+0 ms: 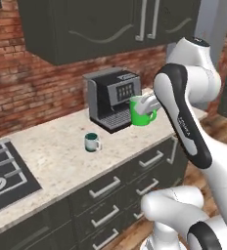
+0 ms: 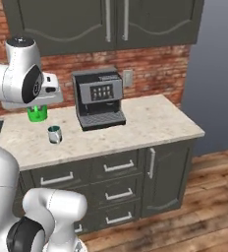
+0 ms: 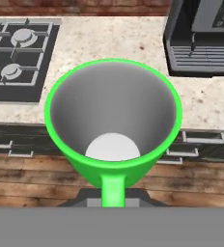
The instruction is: Clear the mugs and bowl far away from the sink.
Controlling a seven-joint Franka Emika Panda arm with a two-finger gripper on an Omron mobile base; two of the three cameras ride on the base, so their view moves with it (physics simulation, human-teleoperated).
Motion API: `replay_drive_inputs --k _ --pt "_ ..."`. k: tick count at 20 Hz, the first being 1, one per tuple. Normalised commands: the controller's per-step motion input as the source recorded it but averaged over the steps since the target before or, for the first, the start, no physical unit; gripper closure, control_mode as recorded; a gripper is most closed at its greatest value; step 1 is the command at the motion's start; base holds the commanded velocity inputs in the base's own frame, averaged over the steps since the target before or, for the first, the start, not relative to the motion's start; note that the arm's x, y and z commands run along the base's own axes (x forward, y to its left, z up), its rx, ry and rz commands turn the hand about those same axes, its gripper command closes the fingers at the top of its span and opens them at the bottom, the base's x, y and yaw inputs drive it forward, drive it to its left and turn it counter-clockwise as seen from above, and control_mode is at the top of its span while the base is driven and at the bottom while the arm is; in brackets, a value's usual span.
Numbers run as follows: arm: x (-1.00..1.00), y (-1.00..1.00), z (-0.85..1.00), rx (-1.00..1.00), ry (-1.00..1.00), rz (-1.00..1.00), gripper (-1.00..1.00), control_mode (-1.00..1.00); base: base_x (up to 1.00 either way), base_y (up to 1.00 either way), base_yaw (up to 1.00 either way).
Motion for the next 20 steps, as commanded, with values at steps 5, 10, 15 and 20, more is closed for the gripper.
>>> replay_drive_inputs --k 5,10,15,20 --pt "0.0 0.0 0.0 0.0 0.0 0.0 1.0 1.0 0.34 0.02 0.28" --pt "0.0 0.0 0.0 0.0 0.0 0.0 1.0 1.0 0.0 0.08 0.39" --pt "0.0 0.0 0.0 0.0 0.0 0.0 1.0 1.0 0.37 0.14 0.34" --pt "0.0 0.0 0.0 0.0 0.0 0.0 1.0 1.0 0.22 0.41 0.31"
